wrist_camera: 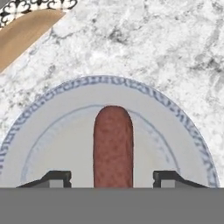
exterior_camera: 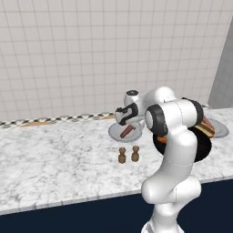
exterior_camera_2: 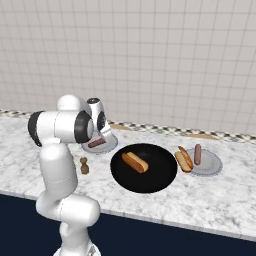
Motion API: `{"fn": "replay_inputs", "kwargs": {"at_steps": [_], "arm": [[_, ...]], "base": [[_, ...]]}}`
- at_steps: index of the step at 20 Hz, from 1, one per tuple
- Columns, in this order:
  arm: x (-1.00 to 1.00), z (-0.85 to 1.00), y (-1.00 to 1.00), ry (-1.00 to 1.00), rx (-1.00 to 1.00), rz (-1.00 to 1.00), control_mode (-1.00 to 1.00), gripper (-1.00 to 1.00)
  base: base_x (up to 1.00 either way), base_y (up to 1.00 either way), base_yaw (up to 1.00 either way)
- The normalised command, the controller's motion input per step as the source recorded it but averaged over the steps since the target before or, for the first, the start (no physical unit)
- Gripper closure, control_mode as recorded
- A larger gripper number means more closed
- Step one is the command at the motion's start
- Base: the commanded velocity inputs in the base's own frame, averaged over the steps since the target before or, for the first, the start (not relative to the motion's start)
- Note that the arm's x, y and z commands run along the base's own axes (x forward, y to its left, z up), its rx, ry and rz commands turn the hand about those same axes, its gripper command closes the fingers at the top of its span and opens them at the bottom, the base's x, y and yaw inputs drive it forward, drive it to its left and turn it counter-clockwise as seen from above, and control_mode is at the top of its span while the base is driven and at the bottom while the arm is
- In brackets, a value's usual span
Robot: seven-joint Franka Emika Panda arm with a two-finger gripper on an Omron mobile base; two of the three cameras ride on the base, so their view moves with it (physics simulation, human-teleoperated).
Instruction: Place one bun and one sausage from the bowl on each plate.
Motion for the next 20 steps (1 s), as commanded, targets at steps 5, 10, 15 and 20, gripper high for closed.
{"fn": "replay_inputs", "kwargs": {"at_steps": [5, 10, 15, 20], "arm": [[-0.1, 0.52, -0.18, -0.09, 0.01, 0.0, -1.0, -1.0], [-0.73, 0.81, -0.31, -0.07, 0.0, 0.12, -1.0, -1.0], [-0.92, 0.82, -0.34, -0.01, -0.02, 0.2, -1.0, -1.0], [-0.15, 0.07, -0.04, 0.04, -0.03, 0.09, -1.0, -1.0]], "base": [[0.0, 0.0, 0.0], [0.0, 0.0, 0.0], [0.0, 0.0, 0.0], [0.0, 0.0, 0.0]]}}
